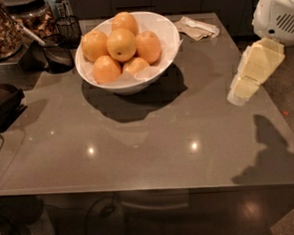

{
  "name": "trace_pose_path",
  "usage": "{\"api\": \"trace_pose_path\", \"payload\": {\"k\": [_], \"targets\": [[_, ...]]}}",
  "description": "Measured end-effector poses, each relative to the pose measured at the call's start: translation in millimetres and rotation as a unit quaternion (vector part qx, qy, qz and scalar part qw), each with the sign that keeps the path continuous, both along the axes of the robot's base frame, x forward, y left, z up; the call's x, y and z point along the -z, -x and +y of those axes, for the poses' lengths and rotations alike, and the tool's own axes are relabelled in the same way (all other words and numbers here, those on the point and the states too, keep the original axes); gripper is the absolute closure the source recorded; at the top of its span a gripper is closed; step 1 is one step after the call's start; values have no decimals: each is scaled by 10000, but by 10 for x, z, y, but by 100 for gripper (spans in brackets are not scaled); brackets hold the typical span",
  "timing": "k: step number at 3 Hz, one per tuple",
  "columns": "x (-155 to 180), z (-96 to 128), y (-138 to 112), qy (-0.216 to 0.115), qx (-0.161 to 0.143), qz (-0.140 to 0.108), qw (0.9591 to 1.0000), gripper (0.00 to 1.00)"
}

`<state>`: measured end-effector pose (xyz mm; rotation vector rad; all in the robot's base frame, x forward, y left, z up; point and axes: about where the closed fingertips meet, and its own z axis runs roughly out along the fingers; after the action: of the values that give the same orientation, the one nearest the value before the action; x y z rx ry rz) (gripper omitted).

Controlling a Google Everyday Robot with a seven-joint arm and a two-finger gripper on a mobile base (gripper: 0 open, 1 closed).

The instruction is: Pick orange from white bowl

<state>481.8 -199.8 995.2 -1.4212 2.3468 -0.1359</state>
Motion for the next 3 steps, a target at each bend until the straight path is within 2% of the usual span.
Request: {"api": "trace_pose_path", "payload": {"k": [1,2,3], "targets": [[-51,198,-278,-238,428,161,9987,0],[-90,233,-288,-296,486,114,9983,0],[-133,479,-429,-554,593,-76,9967,0]]}}
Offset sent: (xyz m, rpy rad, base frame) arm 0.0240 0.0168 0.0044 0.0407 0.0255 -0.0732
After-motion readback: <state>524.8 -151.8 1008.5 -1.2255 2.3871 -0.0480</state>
